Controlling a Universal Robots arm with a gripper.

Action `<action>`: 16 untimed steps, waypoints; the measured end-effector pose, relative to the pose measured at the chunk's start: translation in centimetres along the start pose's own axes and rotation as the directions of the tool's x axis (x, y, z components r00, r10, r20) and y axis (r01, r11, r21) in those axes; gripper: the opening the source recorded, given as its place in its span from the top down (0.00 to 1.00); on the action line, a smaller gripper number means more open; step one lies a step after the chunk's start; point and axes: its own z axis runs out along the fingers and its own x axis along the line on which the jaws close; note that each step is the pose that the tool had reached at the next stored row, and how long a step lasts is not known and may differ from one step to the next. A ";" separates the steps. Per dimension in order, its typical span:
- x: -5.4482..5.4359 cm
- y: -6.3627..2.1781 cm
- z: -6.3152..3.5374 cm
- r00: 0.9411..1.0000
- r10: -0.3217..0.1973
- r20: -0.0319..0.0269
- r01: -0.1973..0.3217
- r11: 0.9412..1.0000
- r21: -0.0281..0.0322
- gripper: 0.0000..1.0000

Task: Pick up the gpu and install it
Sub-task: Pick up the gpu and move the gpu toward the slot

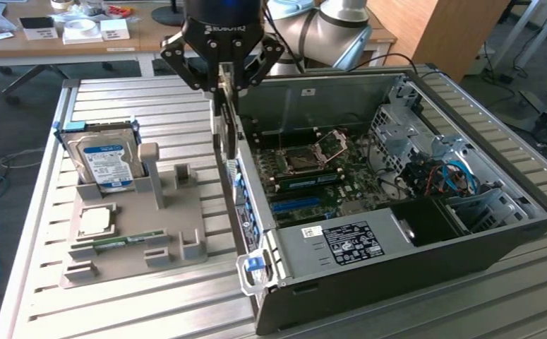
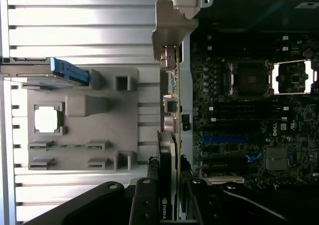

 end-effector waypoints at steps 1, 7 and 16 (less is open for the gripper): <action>-0.2 0.01 0.00 1.000 0.000 0.000 0.000 1.000 0.000 0.73; -1.5 0.05 0.04 1.000 0.000 0.000 0.000 1.000 -0.001 0.73; -3.6 0.13 0.09 1.000 0.000 0.000 0.000 1.000 -0.001 0.73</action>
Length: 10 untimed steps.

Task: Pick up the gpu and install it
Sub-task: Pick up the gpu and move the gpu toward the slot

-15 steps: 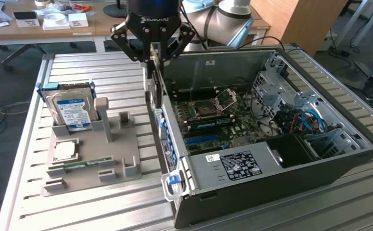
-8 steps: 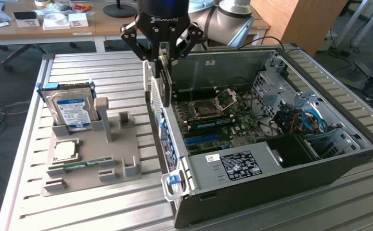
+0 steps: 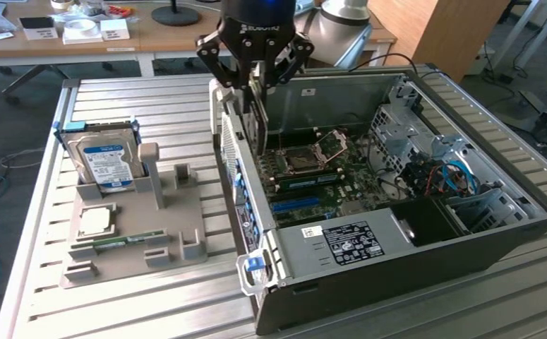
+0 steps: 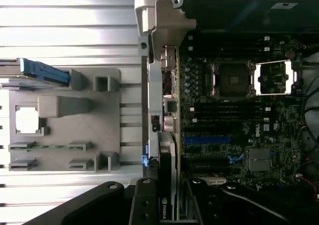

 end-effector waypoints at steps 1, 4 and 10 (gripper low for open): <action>-0.2 0.01 0.00 1.000 0.000 0.000 0.000 1.000 0.000 0.73; -0.8 0.03 0.02 1.000 0.000 0.000 0.000 1.000 0.000 0.73; -2.2 0.08 0.06 1.000 0.000 0.000 0.000 1.000 0.000 0.73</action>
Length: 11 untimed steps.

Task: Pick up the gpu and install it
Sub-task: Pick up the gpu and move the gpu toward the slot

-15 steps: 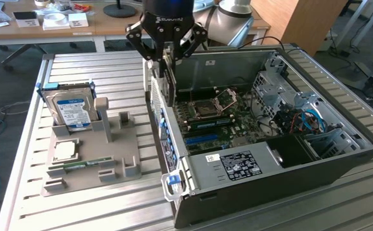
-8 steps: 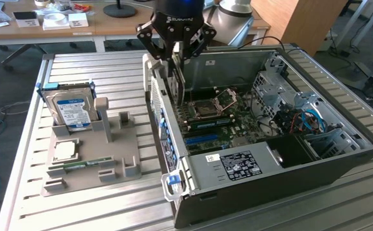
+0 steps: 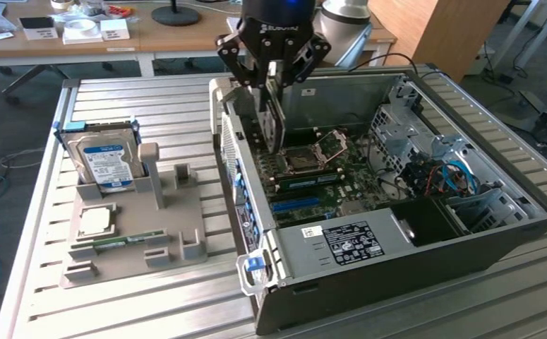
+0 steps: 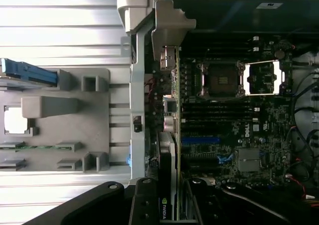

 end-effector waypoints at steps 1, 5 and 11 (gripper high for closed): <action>-0.3 0.01 0.01 1.000 0.000 0.000 0.000 1.000 0.000 0.73; -1.3 0.05 0.03 1.000 0.000 0.000 0.000 1.000 0.000 0.73; -2.4 0.09 0.06 1.000 0.000 0.000 0.000 1.000 0.000 0.73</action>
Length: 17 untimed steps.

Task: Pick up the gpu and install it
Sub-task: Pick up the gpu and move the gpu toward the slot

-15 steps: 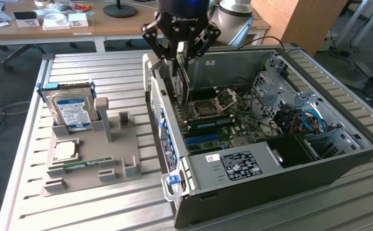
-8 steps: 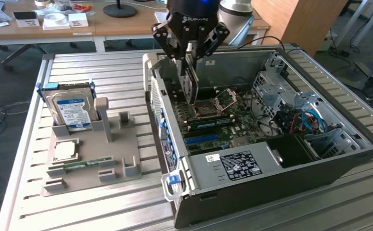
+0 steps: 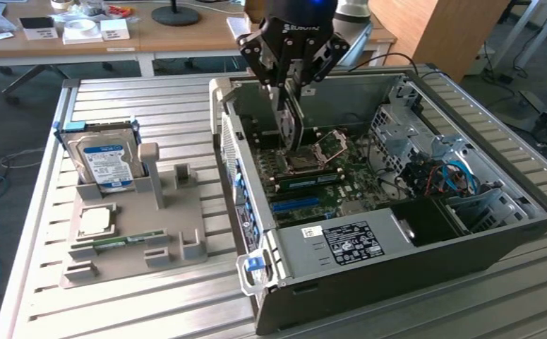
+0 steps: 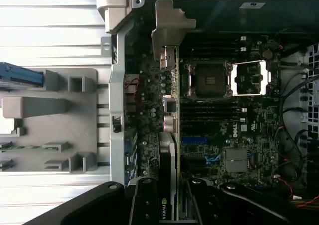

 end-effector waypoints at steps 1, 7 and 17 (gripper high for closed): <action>-0.2 0.01 0.00 1.000 0.000 0.000 0.000 1.000 0.000 0.73; -1.4 0.05 0.03 1.000 0.000 0.000 0.000 1.000 0.000 0.73; -3.7 0.13 0.09 1.000 0.000 0.000 0.000 1.000 0.000 0.73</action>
